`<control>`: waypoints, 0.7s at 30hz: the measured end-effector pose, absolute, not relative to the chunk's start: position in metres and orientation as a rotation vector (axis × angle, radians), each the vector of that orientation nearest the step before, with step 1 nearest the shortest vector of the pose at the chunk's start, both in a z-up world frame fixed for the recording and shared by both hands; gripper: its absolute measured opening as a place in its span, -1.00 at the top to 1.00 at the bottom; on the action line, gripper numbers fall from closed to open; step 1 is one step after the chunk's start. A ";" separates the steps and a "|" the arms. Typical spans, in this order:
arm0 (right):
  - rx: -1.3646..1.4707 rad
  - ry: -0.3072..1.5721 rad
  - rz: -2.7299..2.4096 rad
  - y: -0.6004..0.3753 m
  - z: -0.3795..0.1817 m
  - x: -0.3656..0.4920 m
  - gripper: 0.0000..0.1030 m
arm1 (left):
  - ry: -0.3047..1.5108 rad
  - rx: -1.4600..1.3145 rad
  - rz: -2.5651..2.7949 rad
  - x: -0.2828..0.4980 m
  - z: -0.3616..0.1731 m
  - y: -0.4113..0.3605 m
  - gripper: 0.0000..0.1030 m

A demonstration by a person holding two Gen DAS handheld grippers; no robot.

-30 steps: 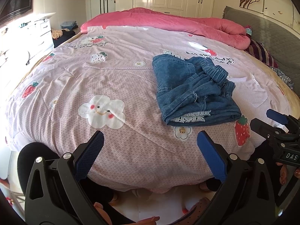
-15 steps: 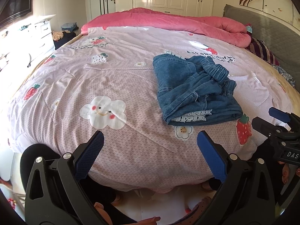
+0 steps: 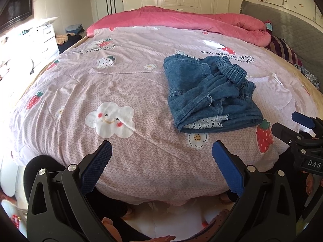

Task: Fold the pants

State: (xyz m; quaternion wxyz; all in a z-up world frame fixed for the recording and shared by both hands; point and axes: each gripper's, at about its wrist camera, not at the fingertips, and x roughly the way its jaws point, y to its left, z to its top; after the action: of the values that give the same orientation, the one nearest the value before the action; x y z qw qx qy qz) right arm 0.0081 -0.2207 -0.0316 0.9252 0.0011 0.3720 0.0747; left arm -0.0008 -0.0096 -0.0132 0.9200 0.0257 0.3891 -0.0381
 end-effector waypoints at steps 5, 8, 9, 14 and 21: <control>0.002 0.765 0.140 -0.225 -0.033 0.014 -0.91 | 0.804 0.057 -0.101 0.003 -0.015 -0.013 -0.82; 0.009 0.770 0.130 -0.230 -0.034 0.019 -0.91 | 0.813 0.069 -0.109 0.007 -0.018 -0.016 -0.82; 0.015 0.774 0.123 -0.233 -0.036 0.022 -0.91 | 0.820 0.063 -0.115 0.008 -0.019 -0.017 -0.82; 0.041 0.783 0.084 -0.252 -0.039 0.036 -0.91 | 0.826 0.051 -0.104 0.020 -0.022 -0.012 -0.82; 0.123 0.734 -0.092 -0.336 -0.027 0.080 -0.91 | 0.876 -0.033 0.105 0.108 -0.014 0.076 -0.82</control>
State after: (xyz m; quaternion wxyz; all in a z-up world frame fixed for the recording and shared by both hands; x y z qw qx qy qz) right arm 0.0795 -0.3357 -0.0274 0.9305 0.0603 0.3586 -0.0447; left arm 0.1082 0.0758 -0.0137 0.9041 -0.0157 0.4241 0.0508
